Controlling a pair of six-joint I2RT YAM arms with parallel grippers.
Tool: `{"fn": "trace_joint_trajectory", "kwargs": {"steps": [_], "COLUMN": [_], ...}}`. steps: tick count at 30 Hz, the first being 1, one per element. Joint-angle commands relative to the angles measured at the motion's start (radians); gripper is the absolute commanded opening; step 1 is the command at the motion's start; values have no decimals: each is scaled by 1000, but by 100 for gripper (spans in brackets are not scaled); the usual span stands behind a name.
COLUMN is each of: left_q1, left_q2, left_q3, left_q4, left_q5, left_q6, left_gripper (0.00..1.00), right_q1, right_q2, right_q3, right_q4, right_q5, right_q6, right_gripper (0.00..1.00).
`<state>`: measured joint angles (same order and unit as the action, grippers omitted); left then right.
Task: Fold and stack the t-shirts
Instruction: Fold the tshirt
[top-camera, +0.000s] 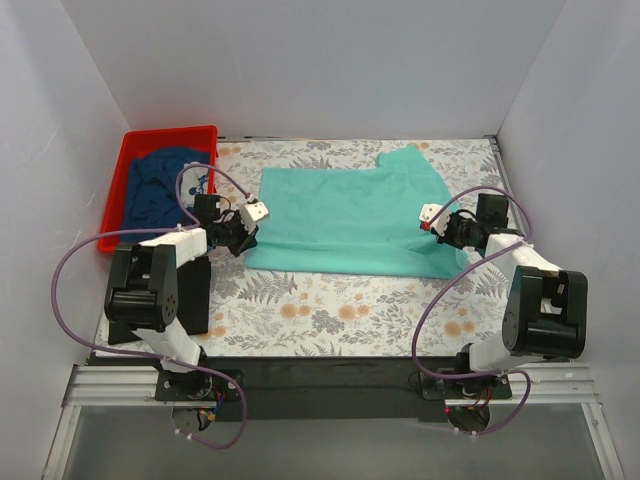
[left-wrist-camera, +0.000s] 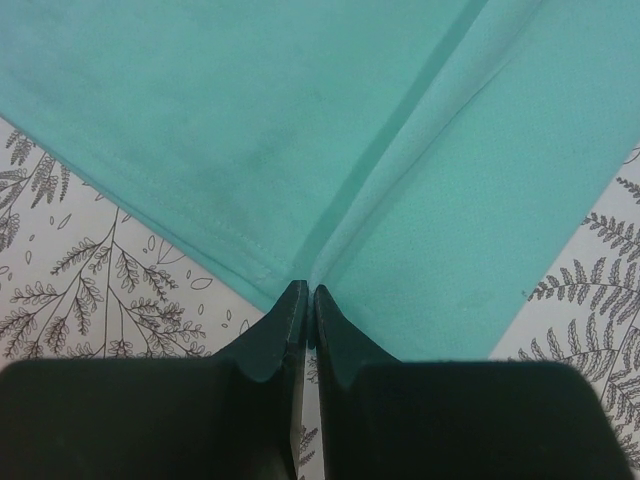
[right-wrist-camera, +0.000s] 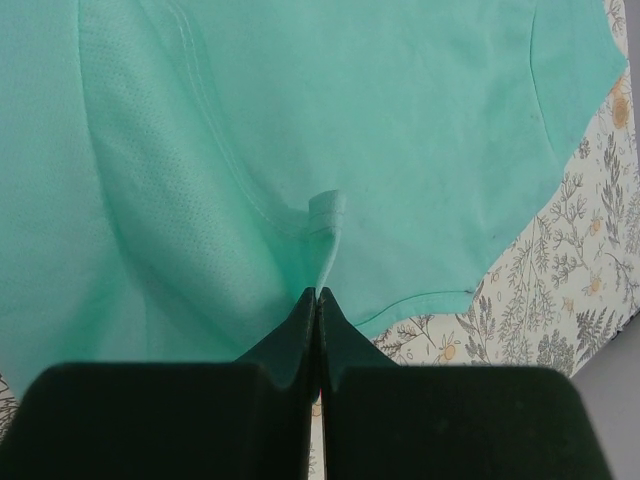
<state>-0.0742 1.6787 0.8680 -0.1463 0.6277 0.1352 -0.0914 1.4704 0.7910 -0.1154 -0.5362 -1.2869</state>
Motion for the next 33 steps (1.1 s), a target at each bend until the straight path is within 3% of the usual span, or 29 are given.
{"fn": "trace_joint_trajectory", "kwargs": {"steps": [1, 15, 17, 19, 21, 22, 25, 31, 32, 33], "left_q1": [-4, -6, -4, -6, -1, 4, 17, 30, 33, 33], "left_q2": [10, 36, 42, 44, 23, 10, -45, -119, -116, -109], "left_q3": [34, 40, 40, 43, 52, 57, 88, 178, 193, 201], "left_q4": [11, 37, 37, 37, 36, 24, -62, -281, -323, -358], "left_q5": [-5, -16, -25, -51, -69, -68, -62, -125, -88, -71], "left_q6": [10, -11, -19, -54, -95, -117, -187, -394, -411, -443], "left_gripper": [0, 0, 3, 16, 22, 30, 41, 48, 58, 60], "right_q1": [-7, -5, -5, -5, -7, -11, -50, -74, -73, -73], "right_q2": [14, 56, 79, 96, 111, 110, 62, -35, -35, -32], "right_q3": [42, 60, 68, 100, 137, 148, 194, 286, 303, 307], "right_q4": [23, 48, 56, 53, 48, 45, -33, -355, -392, -455], "right_q5": [1, 15, 24, 60, 125, 139, 118, 71, 65, 67], "right_q6": [-15, -17, 1, 62, 115, 136, 224, 408, 429, 475], "right_gripper": [1, 1, 10, 25, 42, 43, 49, 54, 54, 54]}}
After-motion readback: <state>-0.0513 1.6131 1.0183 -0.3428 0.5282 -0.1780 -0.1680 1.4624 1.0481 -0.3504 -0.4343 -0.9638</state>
